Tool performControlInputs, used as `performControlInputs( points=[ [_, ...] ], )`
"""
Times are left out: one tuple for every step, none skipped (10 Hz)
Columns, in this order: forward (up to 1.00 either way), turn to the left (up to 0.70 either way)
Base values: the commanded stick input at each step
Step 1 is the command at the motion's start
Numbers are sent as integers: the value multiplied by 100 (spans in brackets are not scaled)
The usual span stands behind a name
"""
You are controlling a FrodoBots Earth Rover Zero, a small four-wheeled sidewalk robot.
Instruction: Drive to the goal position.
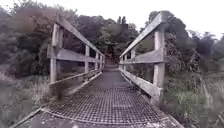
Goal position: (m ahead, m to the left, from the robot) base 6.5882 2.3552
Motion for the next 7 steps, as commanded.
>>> performControlInputs(
  points=[
    [85, 1],
    [85, 1],
    [85, 1],
    [85, 1],
    [85, 1],
    [85, 1],
    [85, 1]
  ],
)
